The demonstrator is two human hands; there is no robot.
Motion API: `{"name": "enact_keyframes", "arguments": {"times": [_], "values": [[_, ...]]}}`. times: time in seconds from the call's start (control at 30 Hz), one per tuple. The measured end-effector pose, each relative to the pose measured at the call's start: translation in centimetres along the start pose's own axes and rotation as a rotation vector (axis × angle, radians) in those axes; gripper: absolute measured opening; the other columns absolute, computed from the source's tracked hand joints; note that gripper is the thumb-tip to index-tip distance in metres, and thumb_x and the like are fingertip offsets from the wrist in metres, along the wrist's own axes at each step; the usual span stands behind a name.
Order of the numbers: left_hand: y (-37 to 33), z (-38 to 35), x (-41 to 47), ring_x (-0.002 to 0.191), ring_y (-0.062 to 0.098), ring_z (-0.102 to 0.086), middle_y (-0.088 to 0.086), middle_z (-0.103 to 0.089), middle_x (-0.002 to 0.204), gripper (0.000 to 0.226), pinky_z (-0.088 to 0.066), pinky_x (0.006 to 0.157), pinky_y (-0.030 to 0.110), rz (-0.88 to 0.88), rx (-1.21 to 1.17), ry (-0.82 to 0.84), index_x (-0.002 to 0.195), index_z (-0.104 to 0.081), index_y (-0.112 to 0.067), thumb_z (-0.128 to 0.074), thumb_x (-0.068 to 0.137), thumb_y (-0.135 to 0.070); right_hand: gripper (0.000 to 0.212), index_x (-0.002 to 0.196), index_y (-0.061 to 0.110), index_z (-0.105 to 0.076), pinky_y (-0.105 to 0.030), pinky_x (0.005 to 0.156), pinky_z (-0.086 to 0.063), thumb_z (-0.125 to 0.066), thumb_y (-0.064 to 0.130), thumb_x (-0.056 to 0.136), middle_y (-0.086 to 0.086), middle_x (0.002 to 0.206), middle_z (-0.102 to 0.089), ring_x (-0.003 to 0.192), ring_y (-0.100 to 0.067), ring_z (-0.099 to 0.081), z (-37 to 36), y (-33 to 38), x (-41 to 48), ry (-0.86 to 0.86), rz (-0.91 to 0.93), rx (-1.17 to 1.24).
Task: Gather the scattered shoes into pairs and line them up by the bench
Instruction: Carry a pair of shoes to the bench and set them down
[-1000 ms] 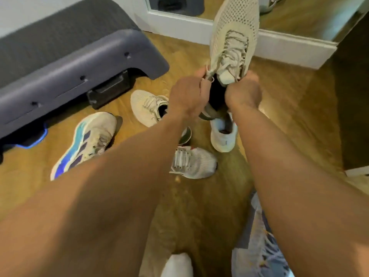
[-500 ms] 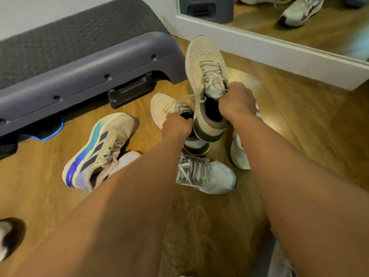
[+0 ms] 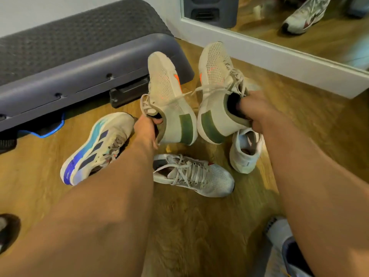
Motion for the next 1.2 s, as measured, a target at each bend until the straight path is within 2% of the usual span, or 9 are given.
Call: {"name": "enact_keyframes", "arguments": {"times": [0.1,0.17,0.27,0.37,0.5,0.6,0.7,1.0,1.2], "values": [[-0.3,1.6,0.1,0.069,0.021,-0.054,0.006,-0.063,0.067,0.027,-0.050,0.056,0.026,0.021,-0.012,0.035,0.083,-0.061,-0.014,-0.037,0.095,-0.016,0.016,0.088,0.006,-0.060,-0.023,0.045,-0.047,-0.048,-0.003,0.087,-0.012,0.081,-0.060,0.067,-0.023,-0.061,-0.2,-0.5,-0.7,0.078,-0.057,0.158],[-0.1,3.0,0.7,0.101,0.031,-0.056,0.014,-0.062,0.109,0.038,-0.048,0.096,0.040,0.005,-0.011,0.104,0.112,-0.060,-0.011,-0.029,0.101,-0.029,0.013,0.086,0.006,-0.058,-0.022,0.038,-0.045,-0.048,-0.002,0.090,-0.010,0.073,-0.059,0.056,-0.019,-0.059,-0.3,-1.0,-1.2,0.113,-0.094,0.232],[-0.5,4.8,0.9,0.127,0.032,-0.047,0.012,-0.053,0.138,0.055,-0.033,0.112,0.047,0.030,0.030,0.144,0.138,-0.048,-0.015,-0.027,0.100,-0.050,0.013,0.101,0.005,-0.061,-0.027,0.047,-0.050,-0.051,0.007,0.094,-0.012,0.082,-0.063,0.059,-0.018,-0.063,-0.4,-2.3,-2.0,0.218,-0.144,0.373],[-2.1,5.2,0.4,0.121,0.031,-0.052,0.013,-0.060,0.124,0.040,-0.041,0.106,0.042,-0.044,0.017,0.122,0.124,-0.057,-0.016,-0.033,0.101,-0.037,0.019,0.111,0.006,-0.061,-0.028,0.050,-0.051,-0.051,0.010,0.096,-0.013,0.089,-0.065,0.066,-0.020,-0.064,-0.2,-2.8,-2.5,0.214,-0.139,0.437],[-3.7,3.5,-0.7,0.076,0.025,-0.057,0.005,-0.058,0.074,0.017,-0.048,0.055,0.026,-0.232,0.243,-0.032,0.088,-0.065,-0.008,-0.048,0.087,-0.010,0.024,0.103,0.010,-0.062,-0.030,0.051,-0.053,-0.049,-0.001,0.086,-0.012,0.085,-0.063,0.075,-0.028,-0.063,0.5,-1.0,-2.0,0.028,0.049,0.079],[-3.5,1.2,-1.6,0.089,0.031,-0.060,0.015,-0.068,0.100,0.030,-0.051,0.081,0.037,-0.474,0.539,-0.127,0.110,-0.068,-0.010,-0.049,0.086,-0.010,0.029,0.111,0.017,-0.060,-0.040,0.074,-0.054,-0.050,0.008,0.085,-0.012,0.104,-0.063,0.095,-0.033,-0.060,-0.4,0.7,-1.8,-0.128,0.201,-0.256],[-2.4,-0.2,-2.1,0.093,0.029,-0.058,0.013,-0.067,0.104,0.030,-0.045,0.082,0.035,-0.609,0.776,-0.213,0.110,-0.067,-0.013,-0.049,0.087,-0.009,0.031,0.118,0.017,-0.055,-0.036,0.071,-0.046,-0.050,0.012,0.087,-0.011,0.111,-0.059,0.095,-0.030,-0.053,-2.3,0.6,-1.9,-0.242,0.207,-0.380],[-0.8,-2.9,0.3,0.110,0.025,-0.057,0.008,-0.062,0.123,0.051,-0.043,0.085,0.029,-0.534,0.916,-0.076,0.130,-0.057,-0.020,-0.050,0.085,0.003,0.025,0.115,0.012,-0.055,-0.039,0.072,-0.040,-0.052,0.012,0.090,-0.013,0.114,-0.059,0.105,-0.035,-0.056,-6.4,-2.5,1.2,-0.177,0.163,-0.668],[1.6,-4.2,0.9,0.114,0.034,-0.049,0.015,-0.046,0.129,0.061,-0.048,0.087,0.039,-0.497,1.286,-0.033,0.132,-0.040,-0.012,-0.070,0.079,-0.021,0.035,0.124,0.009,-0.049,-0.036,0.072,-0.040,-0.053,0.012,0.090,-0.015,0.120,-0.057,0.108,-0.034,-0.055,-7.8,-4.7,2.7,-0.097,0.063,-0.545]]}}
Point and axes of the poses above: each hand's wrist, its own x-axis towards the middle knuckle, its own z-axis out of the back of the hand, y = z × x, the point moved 2 cm from there along x, towards the middle knuckle
